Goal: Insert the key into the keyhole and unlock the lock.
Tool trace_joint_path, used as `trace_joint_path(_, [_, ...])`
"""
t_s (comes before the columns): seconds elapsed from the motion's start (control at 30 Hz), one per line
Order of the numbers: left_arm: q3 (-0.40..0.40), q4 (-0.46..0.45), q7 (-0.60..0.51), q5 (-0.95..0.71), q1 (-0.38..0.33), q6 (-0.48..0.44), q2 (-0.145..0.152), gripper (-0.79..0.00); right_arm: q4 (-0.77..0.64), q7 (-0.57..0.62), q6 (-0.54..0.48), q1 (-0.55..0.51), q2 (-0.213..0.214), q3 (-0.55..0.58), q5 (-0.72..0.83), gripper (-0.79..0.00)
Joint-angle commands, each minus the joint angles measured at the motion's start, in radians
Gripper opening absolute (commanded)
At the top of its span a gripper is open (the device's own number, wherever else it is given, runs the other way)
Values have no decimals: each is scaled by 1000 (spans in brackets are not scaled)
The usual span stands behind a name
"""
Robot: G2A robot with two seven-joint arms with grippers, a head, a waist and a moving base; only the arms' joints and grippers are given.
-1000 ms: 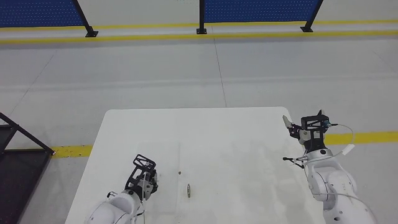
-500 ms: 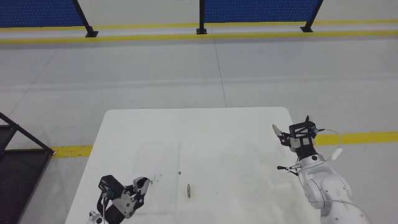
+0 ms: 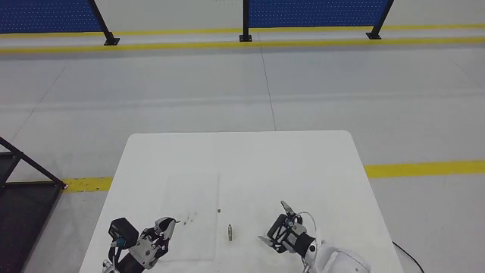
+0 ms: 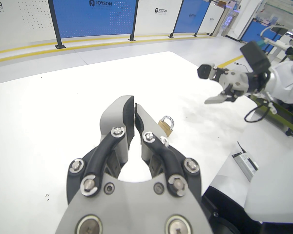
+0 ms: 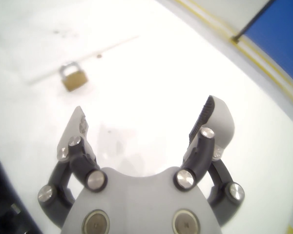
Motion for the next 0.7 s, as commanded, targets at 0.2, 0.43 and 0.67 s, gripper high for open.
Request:
trace_joint_path(0.2, [0,0,0,0,0,0,0,-785,118,13,-3,87,-30,-162,71,0])
trace_joint_path(0.43, [0,0,0,0,0,0,0,-785,229,-3,79,184,-69,-268,165,0])
trace_joint_path(0.67, [0,0,0,0,0,0,0,-785,309,-11,136,249,-96,-335,206,-234])
